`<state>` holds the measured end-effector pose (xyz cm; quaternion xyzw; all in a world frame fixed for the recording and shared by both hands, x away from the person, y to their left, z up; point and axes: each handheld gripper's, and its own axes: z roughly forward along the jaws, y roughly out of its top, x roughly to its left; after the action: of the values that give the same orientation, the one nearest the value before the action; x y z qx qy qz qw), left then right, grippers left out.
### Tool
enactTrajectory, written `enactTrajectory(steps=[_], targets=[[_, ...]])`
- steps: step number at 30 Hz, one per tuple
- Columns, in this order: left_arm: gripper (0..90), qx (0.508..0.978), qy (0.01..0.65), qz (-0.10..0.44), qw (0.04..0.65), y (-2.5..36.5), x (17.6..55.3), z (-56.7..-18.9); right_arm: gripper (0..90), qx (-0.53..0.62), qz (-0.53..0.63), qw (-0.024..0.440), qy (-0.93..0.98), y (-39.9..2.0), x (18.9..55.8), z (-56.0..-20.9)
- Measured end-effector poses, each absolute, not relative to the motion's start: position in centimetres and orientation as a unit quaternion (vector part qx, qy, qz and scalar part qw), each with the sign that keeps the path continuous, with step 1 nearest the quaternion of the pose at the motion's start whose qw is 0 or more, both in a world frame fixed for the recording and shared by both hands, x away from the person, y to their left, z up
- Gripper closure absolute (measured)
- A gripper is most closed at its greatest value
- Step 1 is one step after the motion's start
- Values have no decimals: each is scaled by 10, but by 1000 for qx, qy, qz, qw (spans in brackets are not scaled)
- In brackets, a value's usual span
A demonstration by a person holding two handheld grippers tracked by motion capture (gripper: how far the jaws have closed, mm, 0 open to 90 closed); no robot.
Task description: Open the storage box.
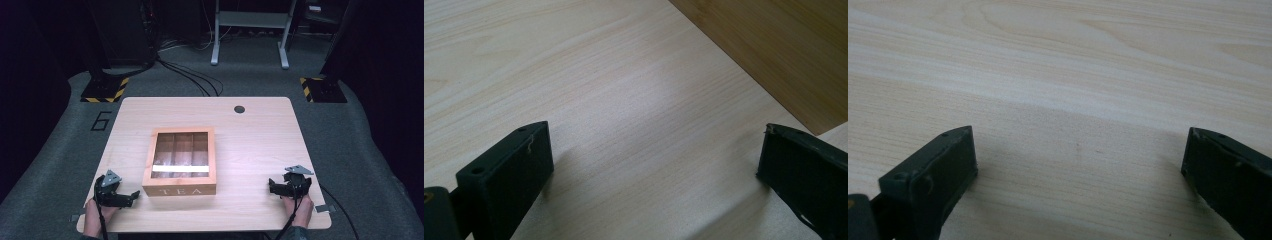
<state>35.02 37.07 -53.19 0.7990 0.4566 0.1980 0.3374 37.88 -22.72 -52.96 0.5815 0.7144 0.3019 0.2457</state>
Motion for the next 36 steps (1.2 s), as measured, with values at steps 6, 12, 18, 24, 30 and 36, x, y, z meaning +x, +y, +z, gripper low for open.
enactTrajectory(steps=[6,12,18,24,30,36], targets=[[0,807,447,189,337,371,351,-531,19,578,304,249,716,-227,379,-530],[0,808,436,178,353,367,349,-527,30,574,307,248,717,-228,379,-530],[0,808,413,169,385,360,342,-515,33,578,306,247,715,-228,379,-529],[2,805,389,160,418,352,337,-508,36,576,307,248,716,-228,379,-530],[30,804,374,157,434,347,338,-502,43,577,308,249,714,-228,379,-530],[139,803,360,155,448,341,340,-493,47,577,308,250,714,-228,379,-529]])
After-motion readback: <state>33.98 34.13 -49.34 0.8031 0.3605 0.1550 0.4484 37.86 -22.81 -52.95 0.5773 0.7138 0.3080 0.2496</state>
